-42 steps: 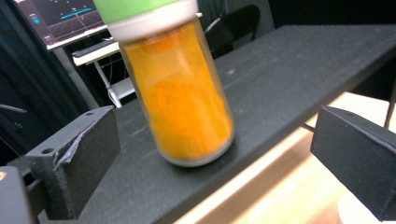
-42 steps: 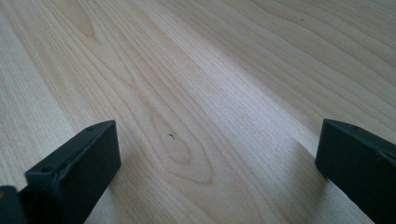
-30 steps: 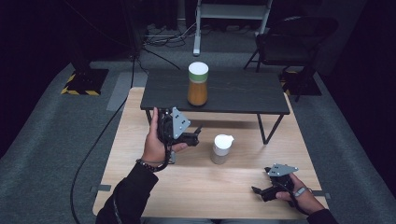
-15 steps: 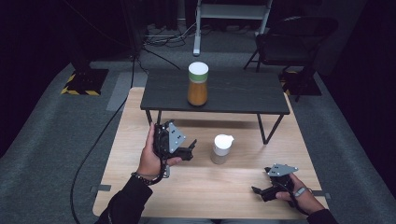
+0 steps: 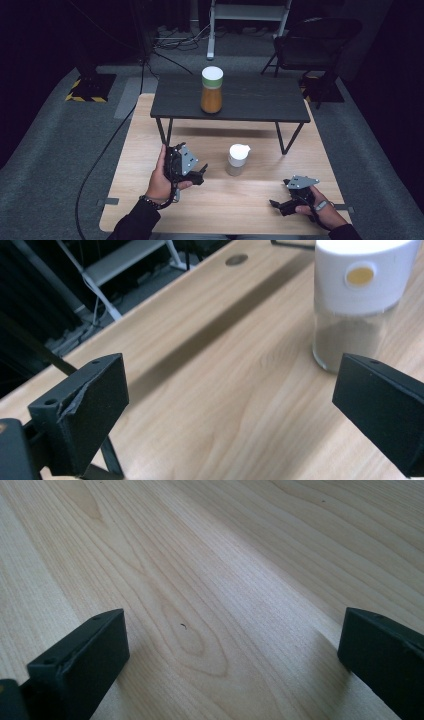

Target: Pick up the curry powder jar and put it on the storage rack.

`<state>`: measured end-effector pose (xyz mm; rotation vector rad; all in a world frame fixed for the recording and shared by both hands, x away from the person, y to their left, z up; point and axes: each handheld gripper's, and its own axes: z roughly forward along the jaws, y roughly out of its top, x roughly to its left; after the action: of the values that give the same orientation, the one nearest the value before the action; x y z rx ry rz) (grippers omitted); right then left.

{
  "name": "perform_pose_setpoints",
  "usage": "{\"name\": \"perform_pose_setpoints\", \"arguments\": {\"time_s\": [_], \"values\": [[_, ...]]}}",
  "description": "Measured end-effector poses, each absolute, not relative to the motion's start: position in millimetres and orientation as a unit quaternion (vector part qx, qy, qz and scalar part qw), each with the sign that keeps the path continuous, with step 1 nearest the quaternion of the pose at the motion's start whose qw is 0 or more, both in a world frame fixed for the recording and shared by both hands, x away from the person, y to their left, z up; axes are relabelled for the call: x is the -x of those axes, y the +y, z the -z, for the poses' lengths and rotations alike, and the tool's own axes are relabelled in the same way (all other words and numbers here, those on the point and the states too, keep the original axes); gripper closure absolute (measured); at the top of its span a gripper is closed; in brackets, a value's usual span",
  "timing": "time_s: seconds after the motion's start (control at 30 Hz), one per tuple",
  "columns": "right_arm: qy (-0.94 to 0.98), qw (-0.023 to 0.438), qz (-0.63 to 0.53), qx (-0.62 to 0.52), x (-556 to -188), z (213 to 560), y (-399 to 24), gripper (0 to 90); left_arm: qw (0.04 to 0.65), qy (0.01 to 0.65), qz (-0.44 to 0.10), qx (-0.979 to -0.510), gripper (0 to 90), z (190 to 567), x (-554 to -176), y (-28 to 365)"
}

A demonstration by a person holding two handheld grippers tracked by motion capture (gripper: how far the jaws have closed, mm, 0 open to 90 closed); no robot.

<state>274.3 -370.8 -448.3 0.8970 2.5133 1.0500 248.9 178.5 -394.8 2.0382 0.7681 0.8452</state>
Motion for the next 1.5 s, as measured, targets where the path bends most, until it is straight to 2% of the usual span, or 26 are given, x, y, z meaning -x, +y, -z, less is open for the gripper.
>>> {"name": "perform_pose_setpoints", "arguments": {"time_s": [0.93, 1.5], "values": [[0.868, 0.137, -0.363, -0.310, -274.2, 448.5, -370.8, 0.0, 0.341, 0.339, -0.271, -0.834, 1.7, 429.1, -250.1, 192.9], [0.868, 0.136, -0.363, -0.310, -274.4, 448.4, -371.1, 0.0, 0.330, 0.354, -0.214, -0.848, 1.8, 435.5, -267.1, 216.9]]}}
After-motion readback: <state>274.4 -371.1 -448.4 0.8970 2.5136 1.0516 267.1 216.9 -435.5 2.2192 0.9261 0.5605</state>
